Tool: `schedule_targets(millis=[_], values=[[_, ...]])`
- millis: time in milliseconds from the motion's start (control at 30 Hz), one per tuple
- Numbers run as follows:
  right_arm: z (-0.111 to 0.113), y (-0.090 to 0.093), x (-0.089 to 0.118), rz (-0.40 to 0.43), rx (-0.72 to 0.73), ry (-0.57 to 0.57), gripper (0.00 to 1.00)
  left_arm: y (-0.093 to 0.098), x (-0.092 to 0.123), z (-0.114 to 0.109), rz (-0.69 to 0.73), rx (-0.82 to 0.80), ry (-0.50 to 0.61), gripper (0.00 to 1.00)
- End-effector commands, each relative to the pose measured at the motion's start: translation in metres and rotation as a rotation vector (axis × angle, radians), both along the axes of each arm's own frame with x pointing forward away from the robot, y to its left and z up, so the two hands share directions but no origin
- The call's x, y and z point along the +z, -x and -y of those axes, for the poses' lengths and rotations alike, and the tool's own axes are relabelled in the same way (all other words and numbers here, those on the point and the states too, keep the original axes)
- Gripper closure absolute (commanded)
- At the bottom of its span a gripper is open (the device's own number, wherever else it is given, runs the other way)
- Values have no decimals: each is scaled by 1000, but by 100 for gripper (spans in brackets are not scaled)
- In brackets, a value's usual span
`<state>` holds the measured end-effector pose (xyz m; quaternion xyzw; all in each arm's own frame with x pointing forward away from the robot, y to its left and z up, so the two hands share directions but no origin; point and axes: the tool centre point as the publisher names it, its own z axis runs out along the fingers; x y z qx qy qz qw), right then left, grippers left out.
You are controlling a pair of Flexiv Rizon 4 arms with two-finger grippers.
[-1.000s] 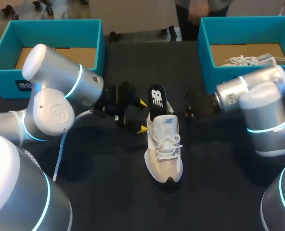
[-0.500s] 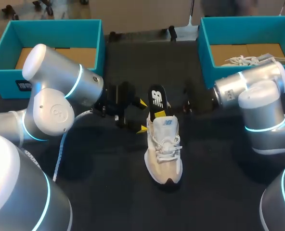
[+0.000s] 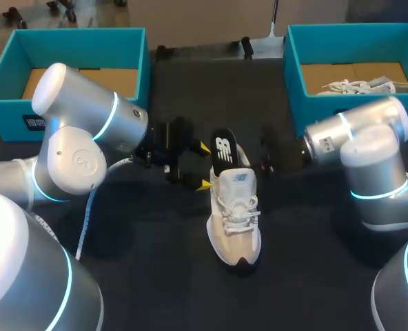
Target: Take the shoe out of the shoebox, open the shoe tongue, remove and reinsert the insole, then place the shoe into the shoebox
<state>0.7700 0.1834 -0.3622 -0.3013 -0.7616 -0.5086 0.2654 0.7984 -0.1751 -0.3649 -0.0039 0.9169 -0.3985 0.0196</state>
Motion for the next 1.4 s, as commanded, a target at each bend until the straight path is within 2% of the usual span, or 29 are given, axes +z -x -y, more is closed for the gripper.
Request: schedule_targets(millis=[33, 67, 100, 267, 533, 800, 833, 867, 900, 1067, 1400], values=[[1, 11, -1, 4, -27, 5, 100, 1, -1, 1, 1, 2, -3, 0], [2, 10, 1, 15, -34, 6, 83, 1, -1, 1, 1, 2, -3, 0], [3, 9, 3, 26, -40, 9, 73, 1, -1, 1, 1, 2, -3, 0], [3, -5, 18, 77, -34, 24, 67, 1, -1, 1, 1, 2, -3, 0], [2, -20, 24, 110, -11, 40, 64, 1, -1, 1, 1, 2, -3, 0], [7, -30, 23, 104, 13, 49, 67, 1, -1, 1, 1, 2, -3, 0], [7, -30, 22, 102, 17, 43, 73, 1, -1, 1, 1, 2, -3, 0], [8, -30, 21, 97, 22, 36, 97, 1, -1, 1, 1, 2, -3, 0], [8, -30, 20, 91, 32, 26, 100, 1, -1, 1, 1, 2, -3, 0], [7, -21, 15, 61, 79, 11, 100, 1, -1, 1, 1, 2, -3, 0], [2, 10, -2, -53, 131, 60, 100, 1, -1, 1, 1, 2, -3, 0]])
